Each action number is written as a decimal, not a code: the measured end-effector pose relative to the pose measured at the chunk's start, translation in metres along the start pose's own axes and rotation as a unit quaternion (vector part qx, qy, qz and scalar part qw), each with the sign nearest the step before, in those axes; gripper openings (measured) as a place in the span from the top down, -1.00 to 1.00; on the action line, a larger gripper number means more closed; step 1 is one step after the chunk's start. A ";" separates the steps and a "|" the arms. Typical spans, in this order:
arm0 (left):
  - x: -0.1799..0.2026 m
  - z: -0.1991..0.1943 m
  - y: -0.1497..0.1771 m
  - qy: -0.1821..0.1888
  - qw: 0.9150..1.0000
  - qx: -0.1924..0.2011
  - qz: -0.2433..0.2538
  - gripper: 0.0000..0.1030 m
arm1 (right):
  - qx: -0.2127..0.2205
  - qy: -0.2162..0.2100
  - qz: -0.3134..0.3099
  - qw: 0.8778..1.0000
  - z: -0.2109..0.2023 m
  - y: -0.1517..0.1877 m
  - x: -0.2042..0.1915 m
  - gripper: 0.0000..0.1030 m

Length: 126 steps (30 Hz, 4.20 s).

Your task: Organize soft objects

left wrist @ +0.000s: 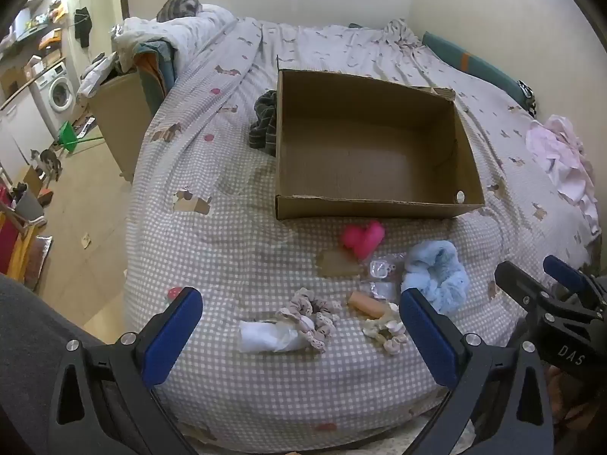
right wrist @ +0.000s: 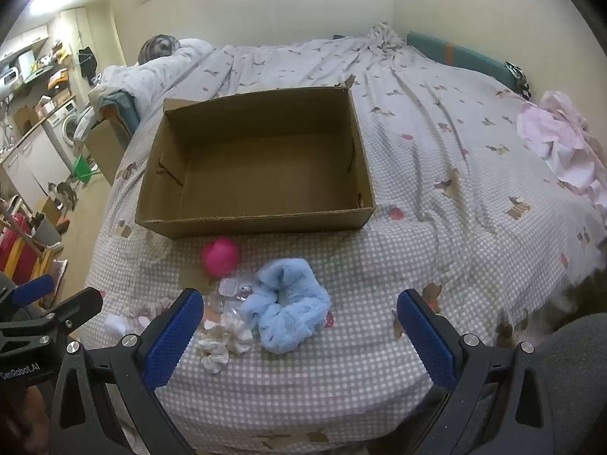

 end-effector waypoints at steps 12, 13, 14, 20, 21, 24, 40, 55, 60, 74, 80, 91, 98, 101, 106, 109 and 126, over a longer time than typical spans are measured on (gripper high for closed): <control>-0.002 -0.001 -0.001 0.003 1.000 0.000 -0.006 -1.00 | 0.002 0.004 0.000 1.000 0.001 0.001 -0.003 -1.00; -0.002 -0.001 -0.001 0.002 1.000 0.000 -0.005 -1.00 | 0.002 0.004 0.000 1.000 0.000 0.001 -0.002 -1.00; -0.002 -0.001 -0.001 0.001 1.000 0.001 -0.005 -1.00 | 0.002 0.004 0.001 1.000 0.000 0.000 -0.001 -1.00; -0.002 -0.002 -0.002 0.002 1.000 0.001 -0.005 -1.00 | 0.003 0.003 0.001 1.000 0.000 0.000 0.001 -1.00; -0.002 -0.002 -0.001 0.002 1.000 0.001 -0.005 -1.00 | 0.003 0.002 0.001 1.000 -0.001 0.001 0.000 -1.00; 0.000 -0.002 -0.002 0.001 1.000 0.002 -0.005 -1.00 | 0.004 0.003 0.001 1.000 0.000 -0.001 0.001 -1.00; 0.000 -0.004 -0.002 0.002 1.000 0.004 -0.006 -1.00 | 0.004 0.004 0.001 1.000 0.001 -0.001 0.002 -1.00; -0.001 -0.004 -0.001 0.003 1.000 0.004 -0.007 -1.00 | 0.004 0.004 0.001 1.000 0.000 0.000 0.001 -1.00; -0.001 -0.004 -0.002 0.002 1.000 0.004 -0.008 -1.00 | 0.004 0.004 0.001 1.000 0.000 -0.001 0.001 -1.00; -0.003 -0.003 -0.001 -0.001 1.000 0.002 -0.008 -1.00 | 0.001 0.009 0.002 1.000 0.007 0.002 0.003 -1.00; -0.004 -0.002 0.000 -0.001 1.000 0.001 -0.009 -1.00 | 0.001 0.009 0.002 1.000 0.006 0.001 0.002 -1.00; -0.003 -0.002 -0.001 0.000 1.000 0.001 -0.010 -1.00 | -0.001 0.010 0.000 1.000 0.007 0.002 0.002 -1.00; -0.006 0.000 0.000 -0.001 1.000 -0.002 -0.014 -1.00 | -0.012 0.003 0.005 1.000 0.010 0.000 0.000 -1.00; -0.008 0.003 0.001 -0.003 1.000 -0.014 -0.018 -1.00 | -0.037 -0.027 0.023 0.999 0.013 -0.005 0.003 -1.00; -0.010 0.004 0.001 -0.012 1.000 -0.017 -0.023 -1.00 | -0.071 -0.063 0.060 0.994 0.023 -0.018 0.014 -1.00; -0.013 0.005 0.000 -0.017 0.999 -0.020 -0.027 -1.00 | -0.143 -0.074 0.039 0.986 0.052 -0.019 0.010 -1.00; -0.055 0.035 -0.013 -0.047 0.990 -0.095 -0.098 -1.00 | -0.237 -0.002 -0.082 0.968 0.151 0.018 -0.037 -0.71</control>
Point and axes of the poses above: each gripper's, at about its wrist camera, not at the fingertips, and z roughly the way its jaws point, x to its right, y to its underside, the point moved 4 cm from there along z, roughly the way its jaws point, and after that the axes turned 3 degrees about z, right-handed, at the moved point
